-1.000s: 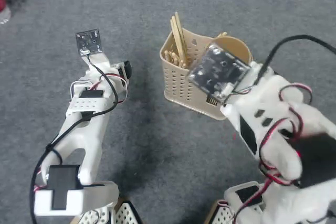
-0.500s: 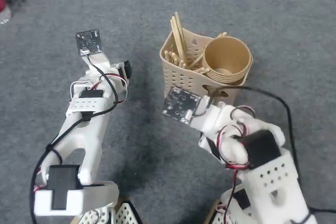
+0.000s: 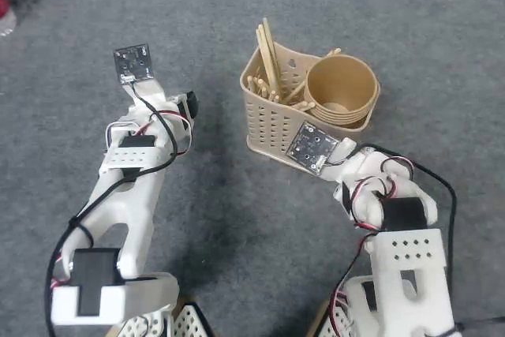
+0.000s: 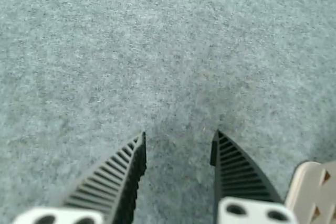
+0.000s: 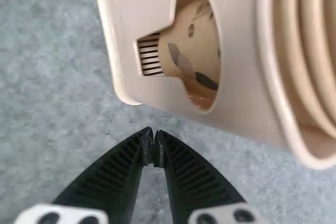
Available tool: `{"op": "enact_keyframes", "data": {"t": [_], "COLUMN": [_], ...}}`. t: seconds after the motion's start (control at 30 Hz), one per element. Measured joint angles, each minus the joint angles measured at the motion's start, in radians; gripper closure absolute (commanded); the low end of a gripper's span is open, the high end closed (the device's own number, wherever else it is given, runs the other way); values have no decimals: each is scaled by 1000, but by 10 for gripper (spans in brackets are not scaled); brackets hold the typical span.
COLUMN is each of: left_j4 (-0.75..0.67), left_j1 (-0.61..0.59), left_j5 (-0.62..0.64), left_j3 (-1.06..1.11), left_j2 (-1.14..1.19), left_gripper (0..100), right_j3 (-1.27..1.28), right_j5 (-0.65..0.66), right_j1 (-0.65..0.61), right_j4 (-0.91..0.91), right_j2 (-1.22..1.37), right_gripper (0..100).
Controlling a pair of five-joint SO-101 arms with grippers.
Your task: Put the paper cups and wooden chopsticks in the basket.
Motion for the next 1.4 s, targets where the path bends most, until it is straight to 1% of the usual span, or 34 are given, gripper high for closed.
{"op": "enact_keyframes", "data": {"t": [0.1, 0.2, 0.37, 0.43, 0.5, 0.6, 0.77, 1.03, 1.4], "left_j4": [0, 0, 0, 0, 0, 0, 0, 0, 0], "left_j1": [0, 0, 0, 0, 0, 0, 0, 0, 0], "left_j5": [0, 0, 0, 0, 0, 0, 0, 0, 0], "left_j3": [0, 0, 0, 0, 0, 0, 0, 0, 0], "left_j2": [0, 0, 0, 0, 0, 0, 0, 0, 0], "left_gripper": [802, 802, 802, 802, 802, 802, 802, 802, 802], "right_j3": [9, 9, 9, 9, 9, 28, 75, 77, 77], "right_j5": [0, 0, 0, 0, 0, 0, 0, 0, 2], "right_j1": [3, -5, -97, -118, -121, -121, -81, -18, 23], "right_j4": [-40, -31, 72, 83, 68, -15, -170, -295, -321], "right_j2": [0, -6, -15, -32, -57, -75, -49, 49, 55], "right_gripper": [991, 991, 991, 991, 991, 991, 991, 991, 991]}}
